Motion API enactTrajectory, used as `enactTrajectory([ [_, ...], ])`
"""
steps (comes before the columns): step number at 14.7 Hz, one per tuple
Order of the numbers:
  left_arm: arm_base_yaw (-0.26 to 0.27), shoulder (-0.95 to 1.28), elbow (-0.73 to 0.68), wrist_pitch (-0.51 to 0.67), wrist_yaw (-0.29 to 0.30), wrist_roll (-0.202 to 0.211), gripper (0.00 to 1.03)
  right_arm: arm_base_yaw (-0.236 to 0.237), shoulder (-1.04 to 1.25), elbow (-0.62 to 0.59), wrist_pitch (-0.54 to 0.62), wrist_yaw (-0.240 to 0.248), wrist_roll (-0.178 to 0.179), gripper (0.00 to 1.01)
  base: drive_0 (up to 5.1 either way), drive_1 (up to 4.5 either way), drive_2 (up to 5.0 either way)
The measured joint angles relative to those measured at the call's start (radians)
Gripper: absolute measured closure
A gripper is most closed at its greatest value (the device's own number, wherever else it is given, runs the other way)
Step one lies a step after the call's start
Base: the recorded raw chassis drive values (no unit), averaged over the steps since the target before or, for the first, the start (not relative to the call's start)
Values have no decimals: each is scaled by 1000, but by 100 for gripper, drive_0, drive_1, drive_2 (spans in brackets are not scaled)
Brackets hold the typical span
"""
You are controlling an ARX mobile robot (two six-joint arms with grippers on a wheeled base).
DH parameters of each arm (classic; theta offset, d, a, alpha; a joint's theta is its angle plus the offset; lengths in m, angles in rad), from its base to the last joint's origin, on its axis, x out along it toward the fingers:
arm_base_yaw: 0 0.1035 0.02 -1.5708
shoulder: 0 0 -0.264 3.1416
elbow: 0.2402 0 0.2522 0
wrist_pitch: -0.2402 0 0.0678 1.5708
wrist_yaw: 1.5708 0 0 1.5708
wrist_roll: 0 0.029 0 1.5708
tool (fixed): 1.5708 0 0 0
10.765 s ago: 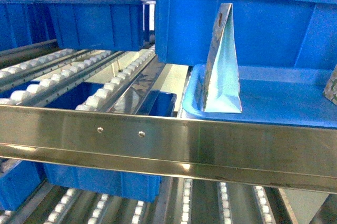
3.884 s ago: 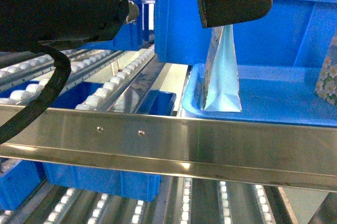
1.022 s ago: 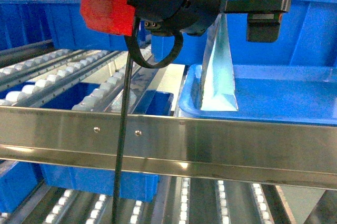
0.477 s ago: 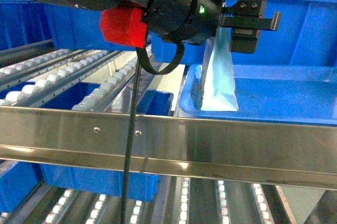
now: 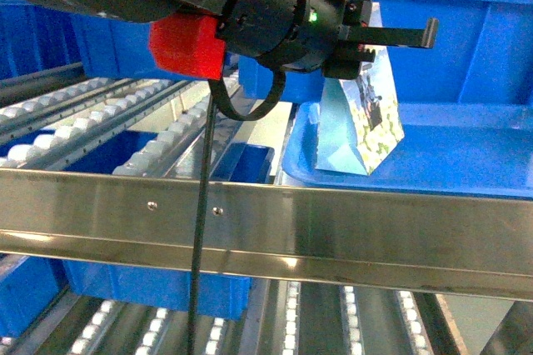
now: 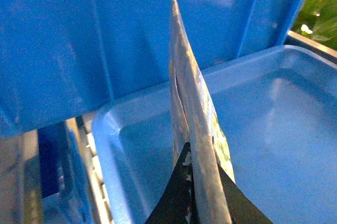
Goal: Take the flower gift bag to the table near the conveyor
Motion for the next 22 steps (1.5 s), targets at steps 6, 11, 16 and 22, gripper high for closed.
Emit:
enactTrajectory([
  [6,-10,-491,-215,-70,-362,-32,101,0,0,0,0,0,0,99,0,0,0],
  [11,-49,-657,-321,-98,-424,-29,101,0,0,0,0,0,0,99,0,0,0],
  [16,-44,-713,-405,-129,-471,-22,101,0,0,0,0,0,0,99,0,0,0],
  [22,78,-794,-483,-151,-463,5,101,0,0,0,0,0,0,99,0,0,0],
])
